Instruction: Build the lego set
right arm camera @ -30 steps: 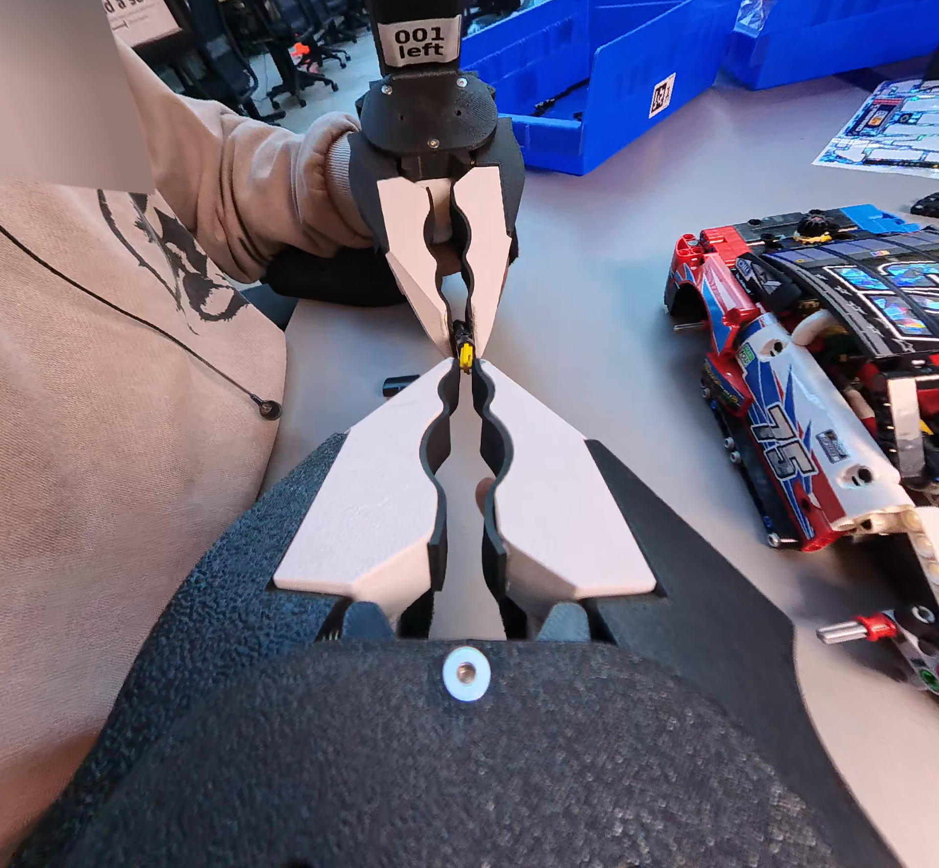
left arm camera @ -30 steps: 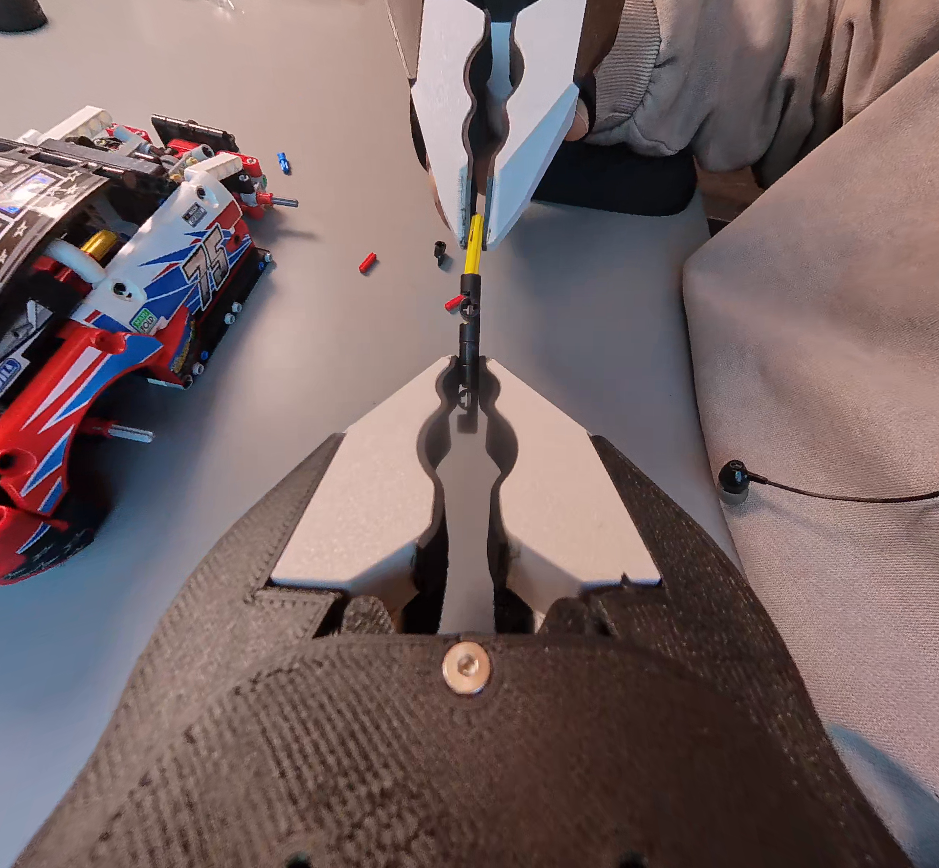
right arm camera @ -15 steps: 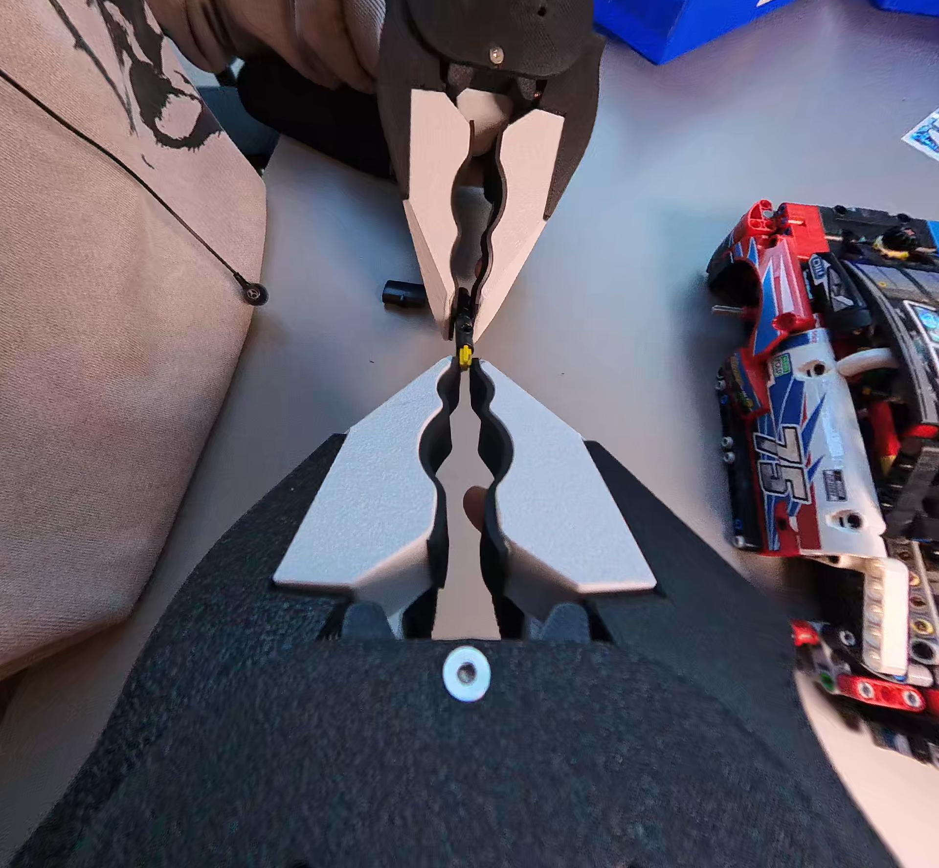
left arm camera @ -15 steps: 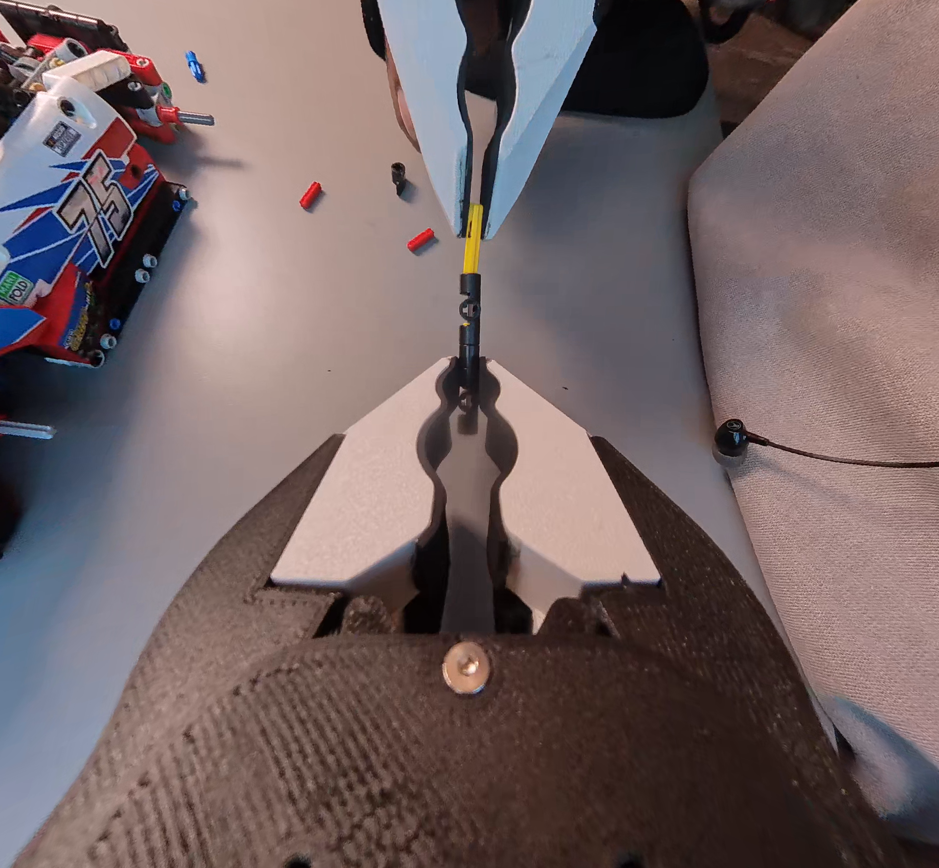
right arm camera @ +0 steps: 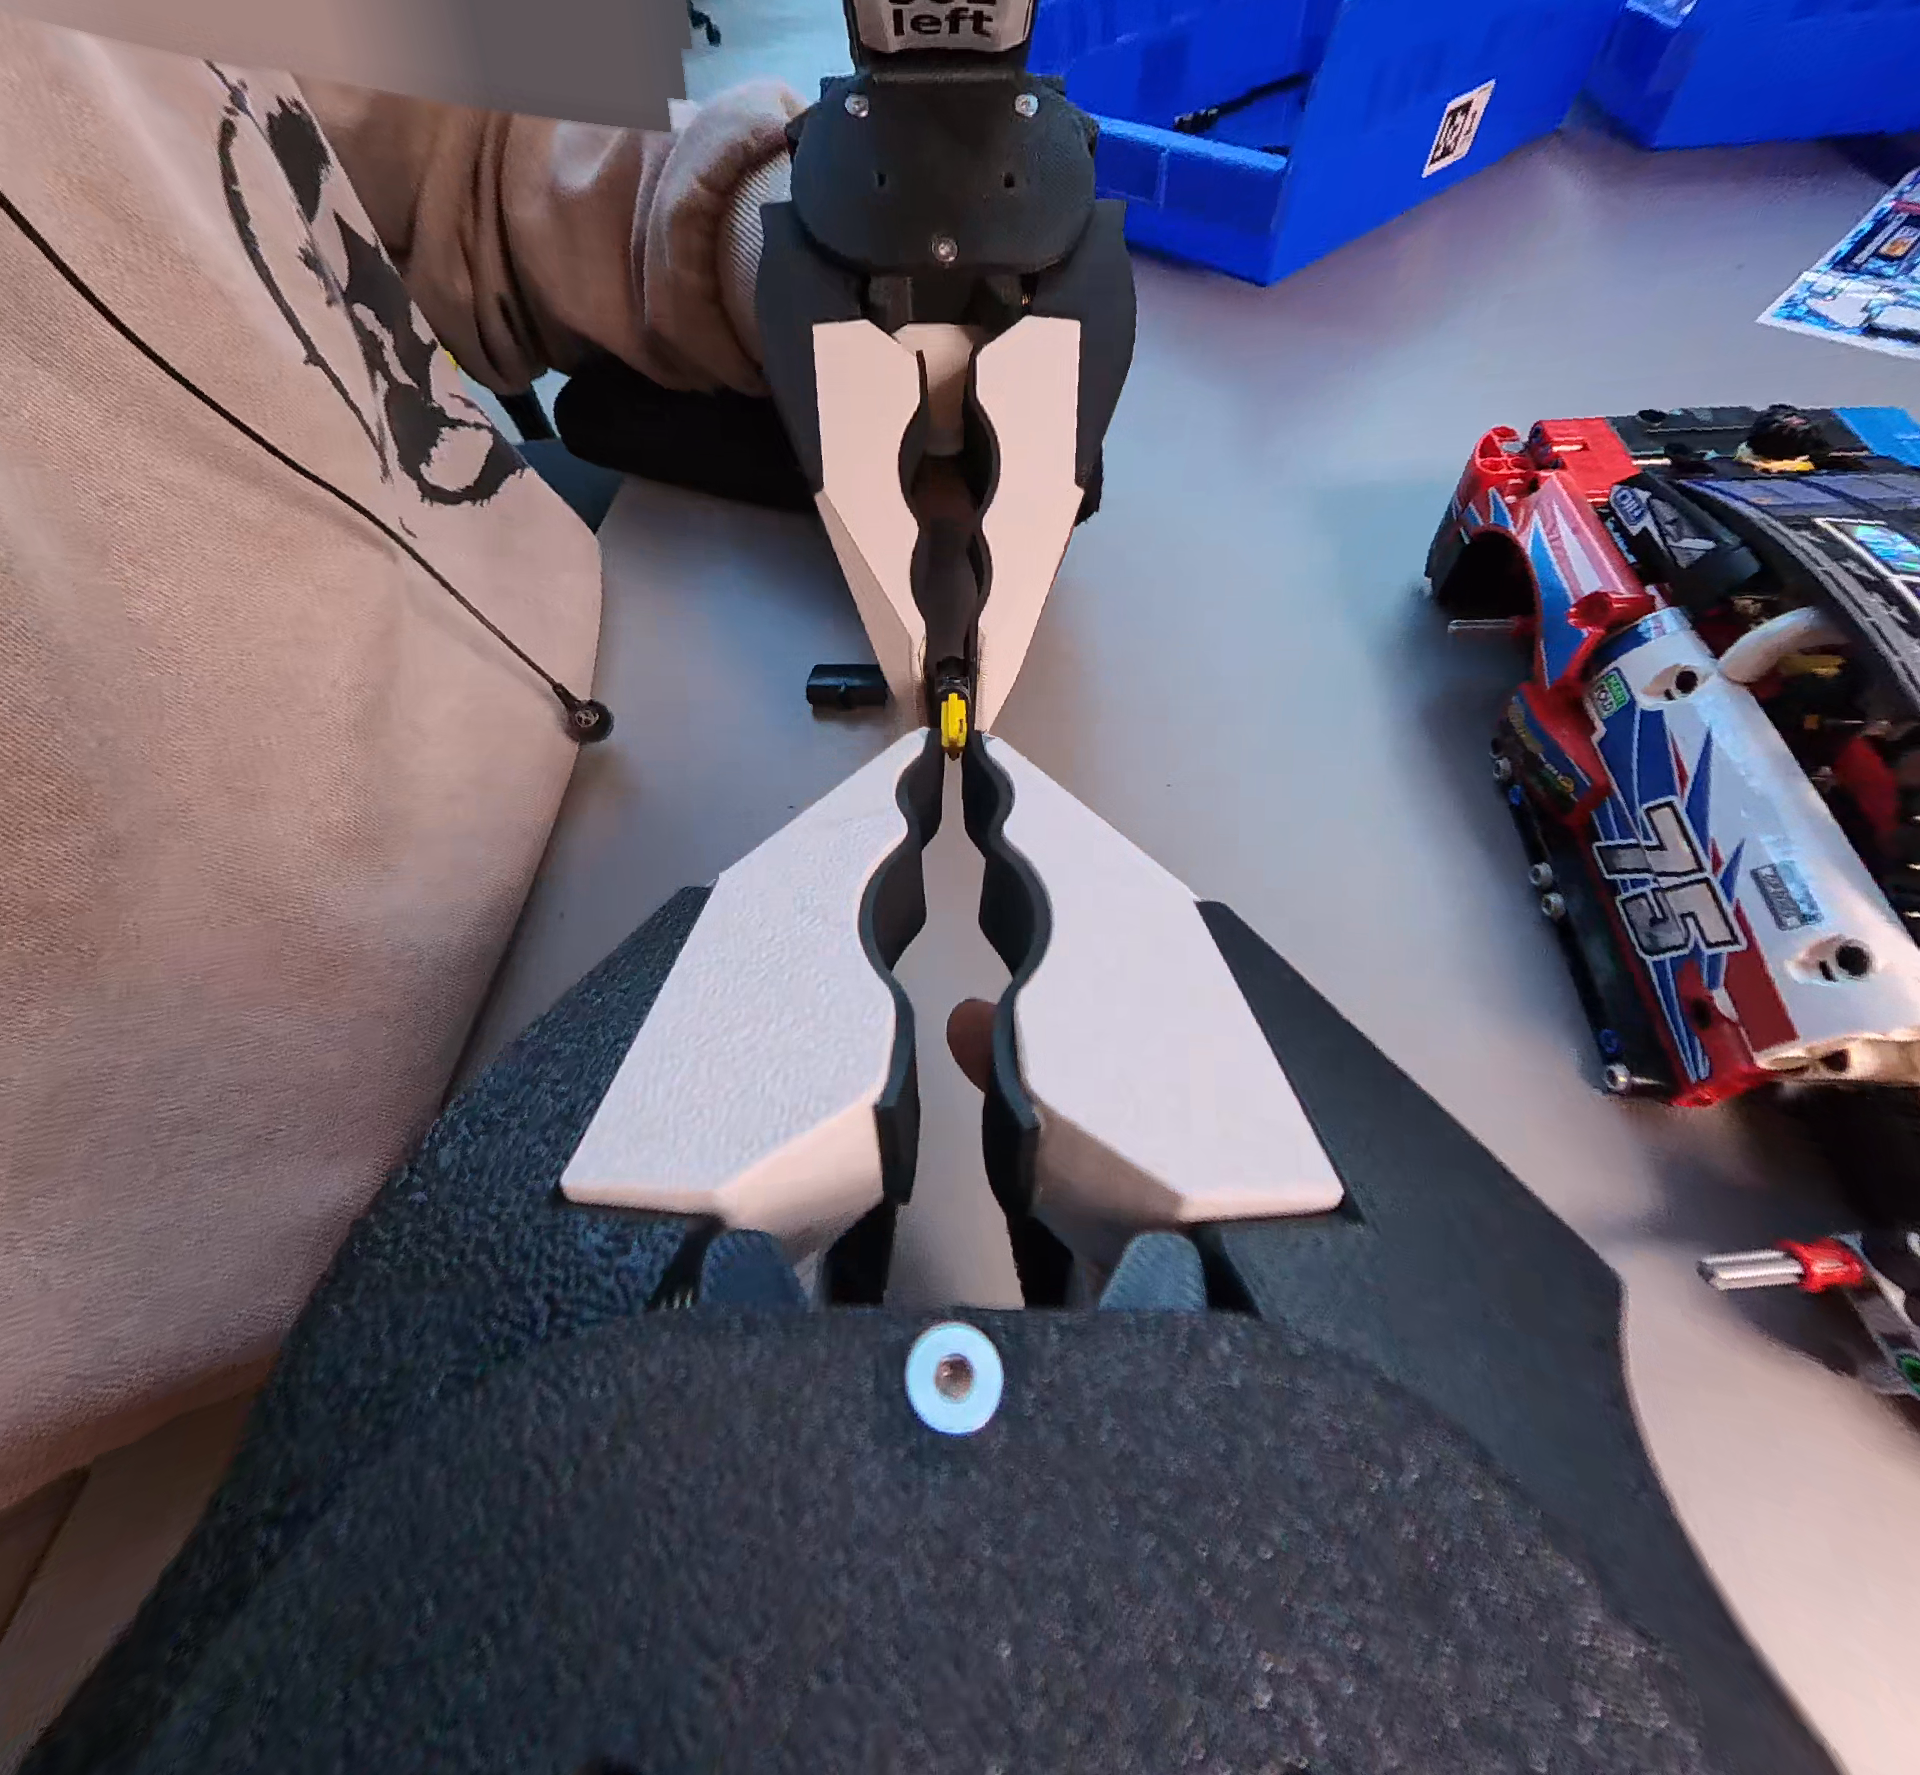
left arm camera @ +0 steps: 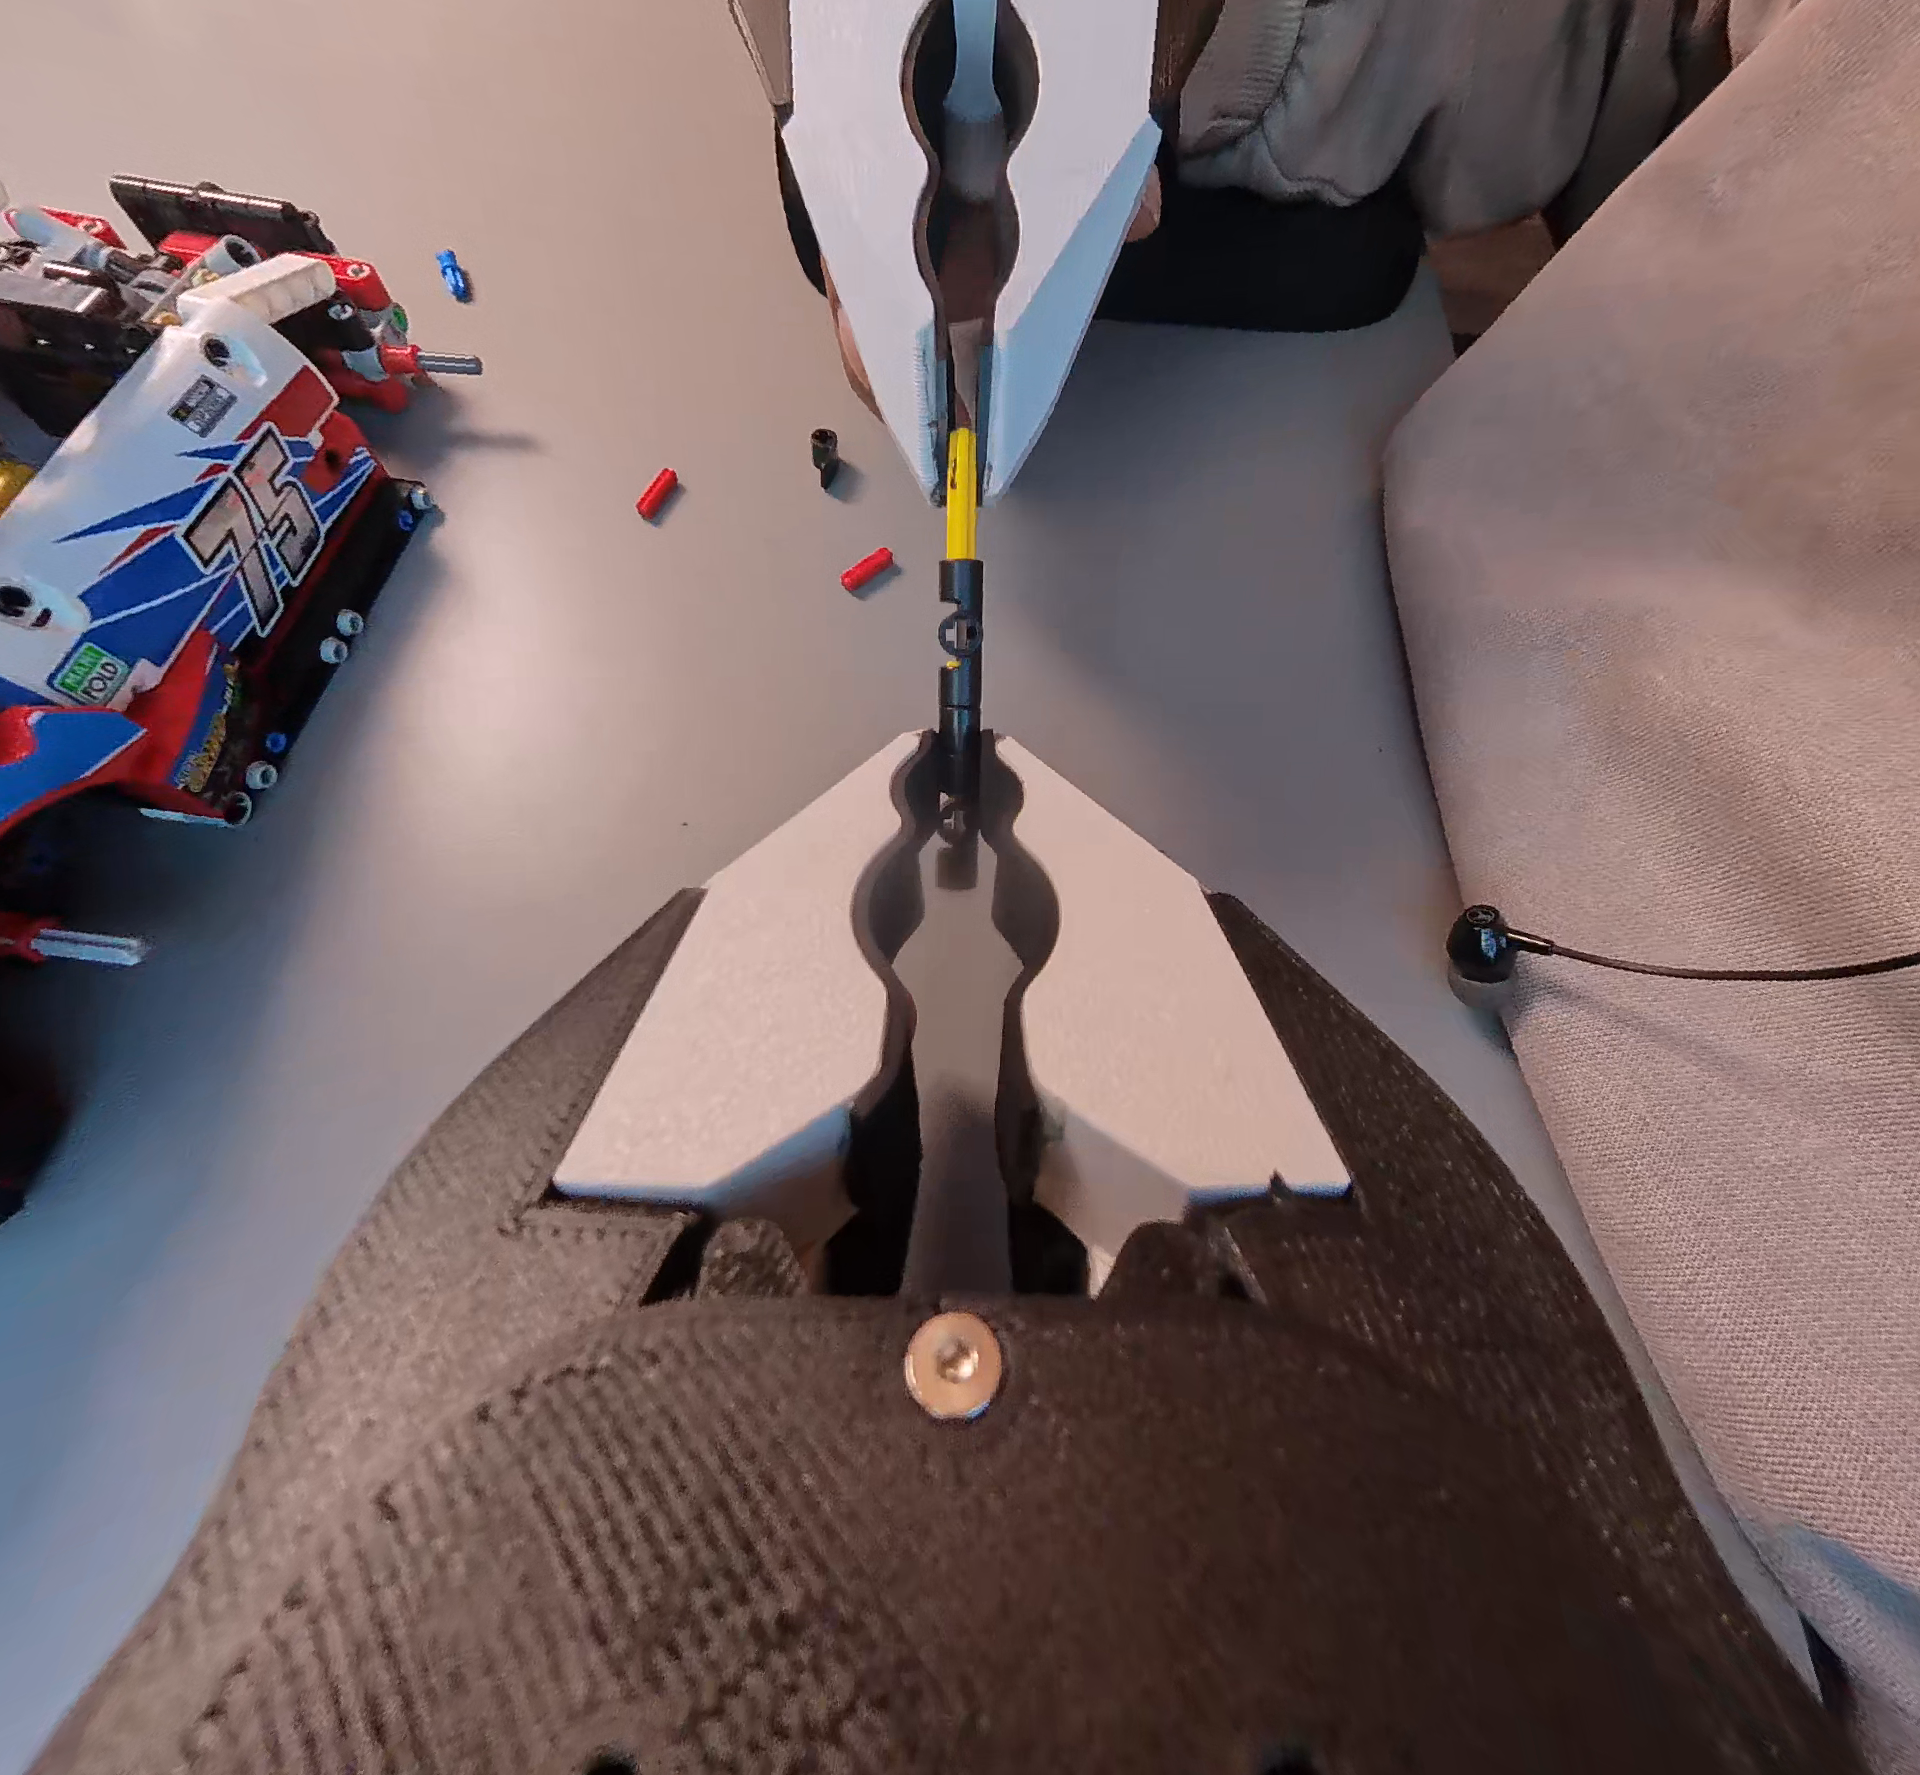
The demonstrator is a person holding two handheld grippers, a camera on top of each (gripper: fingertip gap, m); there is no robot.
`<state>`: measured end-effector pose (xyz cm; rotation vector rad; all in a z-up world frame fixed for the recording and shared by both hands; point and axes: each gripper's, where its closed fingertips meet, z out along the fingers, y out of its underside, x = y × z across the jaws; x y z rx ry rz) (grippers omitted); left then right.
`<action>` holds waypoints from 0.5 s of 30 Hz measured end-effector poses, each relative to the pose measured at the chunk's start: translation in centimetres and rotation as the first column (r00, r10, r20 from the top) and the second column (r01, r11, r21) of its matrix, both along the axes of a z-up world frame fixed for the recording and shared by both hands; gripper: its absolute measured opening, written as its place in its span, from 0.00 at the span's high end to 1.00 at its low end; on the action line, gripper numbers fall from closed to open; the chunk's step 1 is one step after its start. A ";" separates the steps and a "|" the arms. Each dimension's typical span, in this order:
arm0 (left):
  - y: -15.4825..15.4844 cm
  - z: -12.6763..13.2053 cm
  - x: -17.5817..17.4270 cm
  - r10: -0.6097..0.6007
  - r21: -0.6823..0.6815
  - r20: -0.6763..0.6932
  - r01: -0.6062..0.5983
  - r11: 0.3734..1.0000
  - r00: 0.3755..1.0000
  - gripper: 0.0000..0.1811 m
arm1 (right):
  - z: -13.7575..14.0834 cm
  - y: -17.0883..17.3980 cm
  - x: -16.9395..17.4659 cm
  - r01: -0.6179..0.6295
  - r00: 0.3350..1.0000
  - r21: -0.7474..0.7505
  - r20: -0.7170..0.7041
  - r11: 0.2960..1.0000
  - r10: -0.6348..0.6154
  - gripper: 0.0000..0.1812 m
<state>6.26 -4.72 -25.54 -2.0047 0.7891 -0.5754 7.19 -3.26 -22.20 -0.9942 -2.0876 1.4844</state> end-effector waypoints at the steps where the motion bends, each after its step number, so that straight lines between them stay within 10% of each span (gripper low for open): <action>1: 0.1 -0.3 0.0 -0.001 -0.008 -0.029 0.001 1.000 1.000 0.98 | -0.3 0.1 0.1 -0.004 1.000 0.046 0.014 0.999 0.003 0.99; 15: 0.0 -2.1 0.4 -0.024 -0.088 -0.224 0.004 0.996 0.974 0.98 | -2.5 -0.1 0.7 -0.044 0.992 0.327 0.126 0.944 0.002 0.99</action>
